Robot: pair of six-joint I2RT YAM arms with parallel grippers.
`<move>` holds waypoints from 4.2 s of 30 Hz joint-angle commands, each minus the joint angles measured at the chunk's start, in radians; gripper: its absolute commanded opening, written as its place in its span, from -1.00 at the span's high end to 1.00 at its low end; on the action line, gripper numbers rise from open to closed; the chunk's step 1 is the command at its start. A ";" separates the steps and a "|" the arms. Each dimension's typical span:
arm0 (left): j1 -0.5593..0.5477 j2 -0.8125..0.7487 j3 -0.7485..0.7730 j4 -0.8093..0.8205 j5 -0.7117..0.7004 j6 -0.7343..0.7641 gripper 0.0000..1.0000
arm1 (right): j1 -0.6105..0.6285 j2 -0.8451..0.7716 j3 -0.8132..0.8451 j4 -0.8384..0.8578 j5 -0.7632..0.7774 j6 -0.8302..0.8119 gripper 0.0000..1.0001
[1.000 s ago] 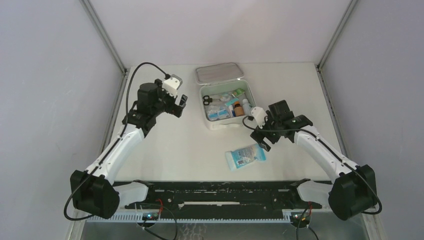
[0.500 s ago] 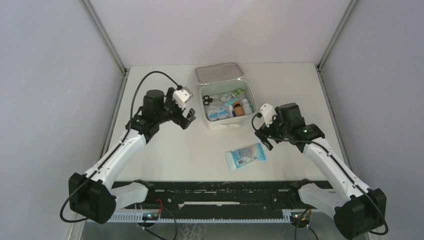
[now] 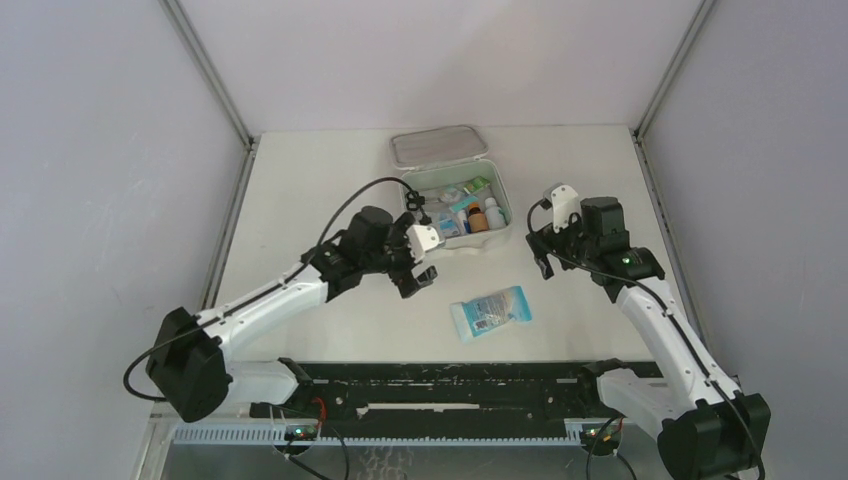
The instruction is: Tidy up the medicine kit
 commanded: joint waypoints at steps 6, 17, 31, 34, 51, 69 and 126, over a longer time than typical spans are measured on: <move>-0.158 0.141 0.060 0.041 -0.090 -0.009 -0.99 | -0.063 -0.051 0.024 0.033 0.019 0.092 -1.00; -0.215 0.307 0.182 0.020 -0.052 -0.053 -0.99 | -0.111 -0.049 0.022 0.009 0.050 0.096 -0.97; -0.333 0.474 0.254 0.043 -0.099 -0.136 -0.99 | -0.119 -0.045 0.012 0.024 0.153 0.098 -0.97; -0.364 0.512 0.272 0.044 -0.125 -0.150 -0.99 | -0.120 -0.046 0.012 0.023 0.153 0.098 -0.97; -0.408 0.643 0.334 0.030 -0.211 -0.147 -0.95 | -0.122 -0.053 0.005 0.009 0.127 0.094 -0.95; -0.391 0.545 0.209 0.021 -0.156 -0.027 0.23 | -0.123 -0.054 0.015 0.017 0.010 0.047 -0.94; -0.010 0.147 0.344 -0.411 0.810 0.104 0.40 | 0.496 -0.155 0.120 -0.066 -0.584 -0.686 0.69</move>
